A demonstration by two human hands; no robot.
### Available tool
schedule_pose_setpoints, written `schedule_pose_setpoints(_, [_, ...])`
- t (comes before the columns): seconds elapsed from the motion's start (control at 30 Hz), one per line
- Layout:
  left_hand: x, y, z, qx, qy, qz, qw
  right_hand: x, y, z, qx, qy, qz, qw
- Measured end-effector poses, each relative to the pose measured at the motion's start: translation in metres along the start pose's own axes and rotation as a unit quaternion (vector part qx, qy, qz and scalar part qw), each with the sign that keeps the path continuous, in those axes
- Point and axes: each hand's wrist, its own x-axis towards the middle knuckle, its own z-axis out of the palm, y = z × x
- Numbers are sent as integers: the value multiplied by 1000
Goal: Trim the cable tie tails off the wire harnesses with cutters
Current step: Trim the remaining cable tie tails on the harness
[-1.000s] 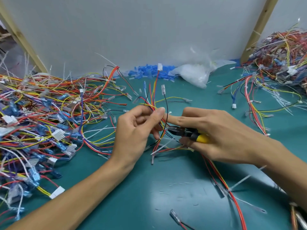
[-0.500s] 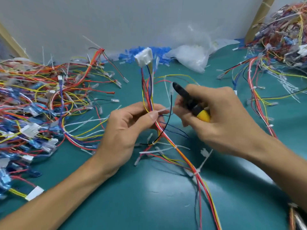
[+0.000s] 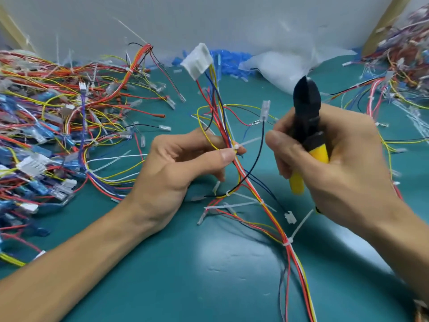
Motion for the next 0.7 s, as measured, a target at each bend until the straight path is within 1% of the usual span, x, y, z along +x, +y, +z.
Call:
schedule_pose_setpoints(0.1, [0, -3, -1, -17, 3, 5, 1000, 3, 3, 5, 22, 10, 10, 1000])
schedule_pose_setpoints(0.3, [2, -4, -2, -20, 15, 8, 1000, 6, 21, 18, 80, 104, -6, 991])
schedule_pose_setpoints(0.4, [1, -1, 0, -24, 24, 3, 999, 11, 26, 23, 79, 112, 16, 990])
schedule_pose_setpoints(0.47, [1, 1, 1, -31, 32, 2, 999, 13, 29, 23, 106, 80, 66, 989])
schedule_pose_setpoints(0.53, [2, 2, 1, -50, 42, 5, 998, 15, 32, 22, 134, 27, 108, 985])
schedule_pose_setpoints(0.6, [2, 2, 1, -66, 47, 14, 997, 16, 35, 19, 133, -26, 122, 983])
schedule_pose_setpoints(0.7, [3, 1, -1, -101, 55, 25, 993, 16, 39, 15, 86, -98, 117, 984])
